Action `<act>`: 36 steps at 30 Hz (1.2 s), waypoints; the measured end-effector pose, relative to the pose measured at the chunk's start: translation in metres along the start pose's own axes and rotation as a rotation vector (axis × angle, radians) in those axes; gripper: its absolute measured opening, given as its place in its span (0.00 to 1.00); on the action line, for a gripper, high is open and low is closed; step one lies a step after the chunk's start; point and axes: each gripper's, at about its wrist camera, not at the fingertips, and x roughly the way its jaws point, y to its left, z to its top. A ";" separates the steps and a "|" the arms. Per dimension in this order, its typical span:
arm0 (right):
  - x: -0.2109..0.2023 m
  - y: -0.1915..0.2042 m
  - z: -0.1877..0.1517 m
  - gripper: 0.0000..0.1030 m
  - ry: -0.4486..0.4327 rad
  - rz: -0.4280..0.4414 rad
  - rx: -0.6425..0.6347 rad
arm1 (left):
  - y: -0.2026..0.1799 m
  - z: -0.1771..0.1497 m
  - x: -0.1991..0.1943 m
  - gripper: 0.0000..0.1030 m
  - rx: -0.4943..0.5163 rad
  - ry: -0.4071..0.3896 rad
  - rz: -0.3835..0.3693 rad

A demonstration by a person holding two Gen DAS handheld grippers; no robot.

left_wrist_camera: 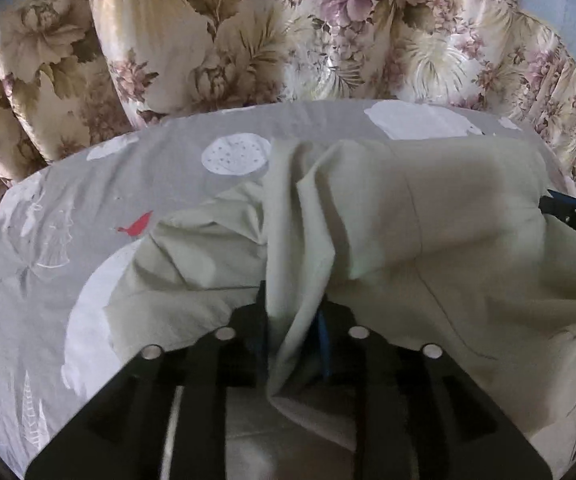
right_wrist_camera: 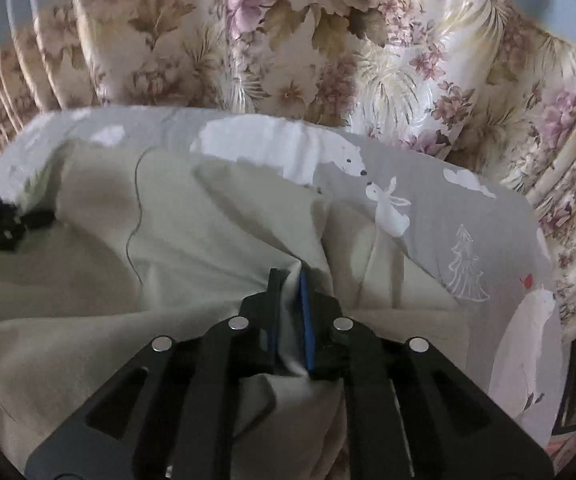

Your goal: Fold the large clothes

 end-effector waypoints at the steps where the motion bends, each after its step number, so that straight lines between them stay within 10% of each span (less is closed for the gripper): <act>1: -0.004 -0.002 -0.001 0.19 -0.004 -0.006 0.003 | 0.002 0.000 -0.005 0.39 -0.005 -0.003 0.013; 6: -0.078 -0.011 -0.013 0.45 -0.155 -0.005 0.093 | 0.024 -0.006 -0.069 0.72 -0.103 -0.131 0.051; 12: -0.115 0.024 -0.039 0.61 -0.222 0.099 0.093 | -0.021 -0.025 -0.113 0.84 -0.110 -0.215 -0.086; 19: -0.050 0.047 -0.068 0.66 0.004 0.072 0.081 | -0.065 -0.045 -0.048 0.85 -0.056 -0.101 -0.041; 24: -0.057 0.047 -0.077 0.84 0.014 0.127 0.095 | -0.059 -0.064 -0.057 0.98 -0.089 -0.172 0.033; 30: -0.124 0.053 -0.089 0.97 -0.173 0.090 0.112 | -0.065 -0.101 -0.126 0.98 -0.021 -0.371 0.052; 36: -0.193 0.023 -0.143 0.97 -0.323 0.220 0.300 | -0.038 -0.162 -0.172 0.98 -0.061 -0.330 0.003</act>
